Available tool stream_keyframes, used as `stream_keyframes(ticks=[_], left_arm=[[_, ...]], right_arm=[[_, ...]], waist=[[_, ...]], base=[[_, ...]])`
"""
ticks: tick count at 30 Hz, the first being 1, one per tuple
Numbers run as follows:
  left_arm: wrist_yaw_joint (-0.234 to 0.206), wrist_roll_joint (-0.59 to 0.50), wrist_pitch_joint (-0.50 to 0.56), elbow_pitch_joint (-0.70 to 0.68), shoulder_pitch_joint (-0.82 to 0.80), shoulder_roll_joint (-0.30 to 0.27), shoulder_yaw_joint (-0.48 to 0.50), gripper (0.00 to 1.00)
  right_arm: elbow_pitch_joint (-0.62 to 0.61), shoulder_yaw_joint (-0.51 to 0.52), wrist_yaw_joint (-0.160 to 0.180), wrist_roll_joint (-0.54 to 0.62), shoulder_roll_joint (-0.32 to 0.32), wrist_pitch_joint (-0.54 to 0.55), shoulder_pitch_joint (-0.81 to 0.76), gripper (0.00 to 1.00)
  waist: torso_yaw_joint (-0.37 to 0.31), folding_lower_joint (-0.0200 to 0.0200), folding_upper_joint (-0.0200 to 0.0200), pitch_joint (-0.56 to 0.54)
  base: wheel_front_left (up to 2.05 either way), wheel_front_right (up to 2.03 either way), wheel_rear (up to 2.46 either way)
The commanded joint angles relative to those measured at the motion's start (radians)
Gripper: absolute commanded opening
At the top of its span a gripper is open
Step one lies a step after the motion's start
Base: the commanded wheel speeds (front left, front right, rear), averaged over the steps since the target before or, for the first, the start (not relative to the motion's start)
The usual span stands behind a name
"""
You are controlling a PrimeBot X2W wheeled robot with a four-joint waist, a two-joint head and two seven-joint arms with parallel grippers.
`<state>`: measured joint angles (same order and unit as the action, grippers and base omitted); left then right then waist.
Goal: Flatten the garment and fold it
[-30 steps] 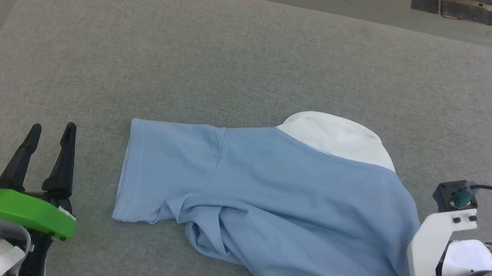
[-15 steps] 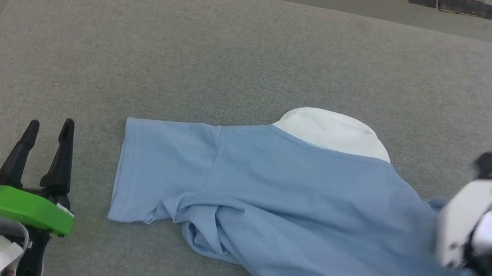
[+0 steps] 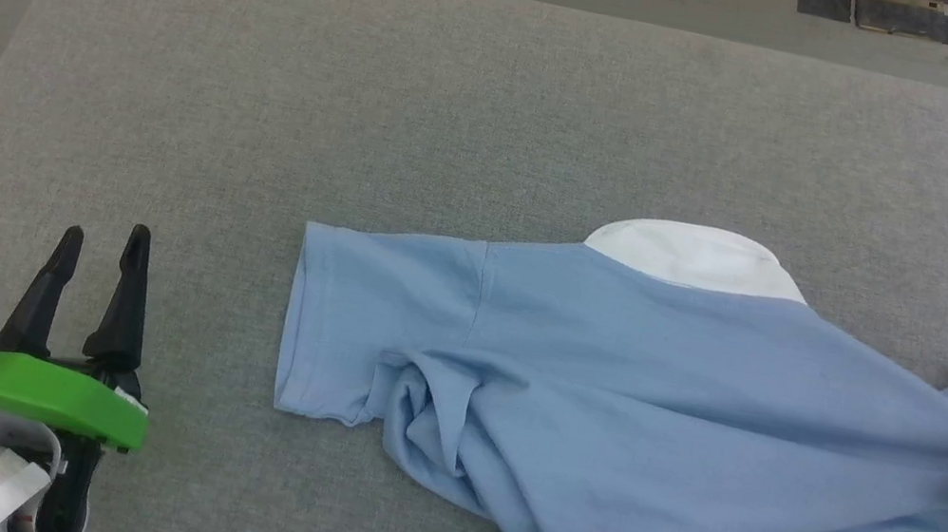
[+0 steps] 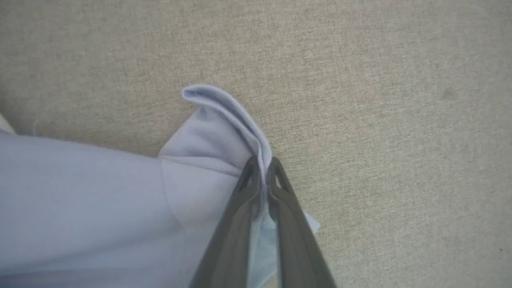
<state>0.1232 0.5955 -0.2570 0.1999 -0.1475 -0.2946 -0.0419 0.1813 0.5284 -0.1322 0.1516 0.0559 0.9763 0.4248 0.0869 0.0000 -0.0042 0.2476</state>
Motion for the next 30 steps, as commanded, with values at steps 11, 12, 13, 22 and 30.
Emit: stream_keyframes(ticks=[11,12,13,22,30], left_arm=[[-0.002,-0.004,-0.004,0.008,0.009,0.000,-0.009,1.00],[-0.004,-0.005,-0.004,0.008,0.013,0.001,-0.011,1.00],[-0.007,-0.006,-0.003,0.008,0.018,0.002,-0.013,1.00],[-0.027,-0.013,0.011,-0.005,0.049,0.006,-0.030,1.00],[-0.025,-0.022,0.151,0.005,-0.070,-0.011,-0.097,1.00]], right_arm=[[-0.106,-0.042,0.002,-0.122,-0.005,-0.337,-0.054,1.00],[-0.117,-0.052,0.002,-0.142,-0.005,-0.371,-0.067,1.00],[-0.132,-0.070,0.002,-0.155,-0.005,-0.414,-0.086,1.00],[-0.167,-0.148,0.002,-0.250,-0.006,-0.623,-0.224,1.00],[-0.191,-0.164,0.002,-0.286,-0.006,-0.660,-0.259,1.00]], waist=[[-0.008,0.0000,0.0042,-0.068],[-0.009,0.0000,0.0042,-0.076],[-0.013,0.0000,0.0042,-0.086],[-0.035,0.0000,0.0042,-0.138],[-0.059,0.0000,0.0042,-0.123]], base=[[0.00,0.00,0.00],[0.00,0.00,0.00],[0.00,0.00,0.00],[0.00,0.00,0.00],[0.00,0.00,0.00]])
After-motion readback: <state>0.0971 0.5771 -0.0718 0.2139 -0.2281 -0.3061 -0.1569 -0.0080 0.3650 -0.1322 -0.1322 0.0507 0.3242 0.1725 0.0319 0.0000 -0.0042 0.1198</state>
